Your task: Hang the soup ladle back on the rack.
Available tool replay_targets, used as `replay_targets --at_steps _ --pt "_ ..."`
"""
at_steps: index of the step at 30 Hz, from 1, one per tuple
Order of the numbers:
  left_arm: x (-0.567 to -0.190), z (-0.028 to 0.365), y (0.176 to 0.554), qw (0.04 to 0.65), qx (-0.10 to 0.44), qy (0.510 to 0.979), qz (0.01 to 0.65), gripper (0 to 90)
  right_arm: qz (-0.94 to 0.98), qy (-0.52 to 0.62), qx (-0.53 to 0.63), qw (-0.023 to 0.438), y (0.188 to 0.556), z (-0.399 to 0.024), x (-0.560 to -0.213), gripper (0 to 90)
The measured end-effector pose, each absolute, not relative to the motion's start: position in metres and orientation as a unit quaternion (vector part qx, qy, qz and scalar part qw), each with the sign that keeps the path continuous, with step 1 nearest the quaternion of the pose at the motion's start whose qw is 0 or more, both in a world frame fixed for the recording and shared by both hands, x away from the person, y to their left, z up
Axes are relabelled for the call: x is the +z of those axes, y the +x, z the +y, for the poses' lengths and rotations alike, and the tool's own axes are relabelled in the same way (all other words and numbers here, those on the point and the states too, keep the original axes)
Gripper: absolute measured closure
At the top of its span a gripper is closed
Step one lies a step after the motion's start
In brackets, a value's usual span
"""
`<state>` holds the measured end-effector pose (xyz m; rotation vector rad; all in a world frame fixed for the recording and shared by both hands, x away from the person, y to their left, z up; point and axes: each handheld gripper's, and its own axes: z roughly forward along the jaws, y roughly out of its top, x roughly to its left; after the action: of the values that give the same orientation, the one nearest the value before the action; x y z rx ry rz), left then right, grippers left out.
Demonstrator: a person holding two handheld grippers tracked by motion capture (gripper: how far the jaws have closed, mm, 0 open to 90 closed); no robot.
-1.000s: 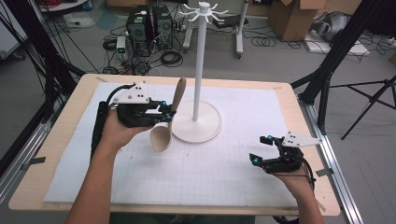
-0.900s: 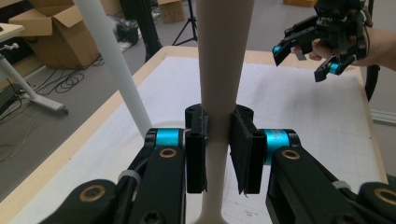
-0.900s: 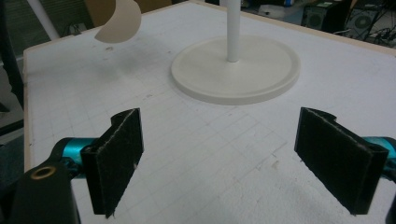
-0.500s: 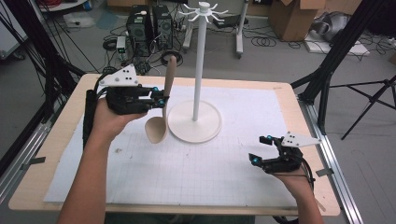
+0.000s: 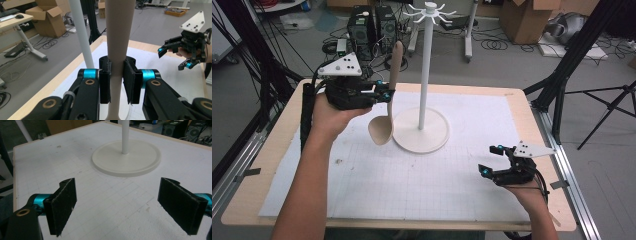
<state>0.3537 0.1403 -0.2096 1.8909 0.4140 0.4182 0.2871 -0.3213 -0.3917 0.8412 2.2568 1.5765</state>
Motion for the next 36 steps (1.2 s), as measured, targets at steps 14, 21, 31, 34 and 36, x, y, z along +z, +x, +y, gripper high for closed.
replay_targets --at_steps 14,21,31,34,36 --pt "-0.203 0.136 0.365 0.557 0.144 0.799 0.178 76.3 0.778 0.288 0.543 0.131 0.288 -0.321 -0.392 14.5" --pt "-0.196 0.129 0.372 0.556 0.131 0.802 0.174 76.3 0.777 0.288 0.544 0.132 0.287 -0.322 -0.392 14.5" --pt "-0.187 0.131 0.39 0.562 0.099 0.806 0.158 76.3 0.774 0.29 0.547 0.13 0.287 -0.324 -0.391 14.5" --pt "-0.185 0.133 0.395 0.563 0.094 0.806 0.153 76.2 0.773 0.29 0.548 0.132 0.287 -0.325 -0.391 14.5" --pt "-0.183 0.134 0.398 0.56 0.092 0.809 0.152 76.3 0.774 0.289 0.547 0.133 0.287 -0.325 -0.391 14.5"
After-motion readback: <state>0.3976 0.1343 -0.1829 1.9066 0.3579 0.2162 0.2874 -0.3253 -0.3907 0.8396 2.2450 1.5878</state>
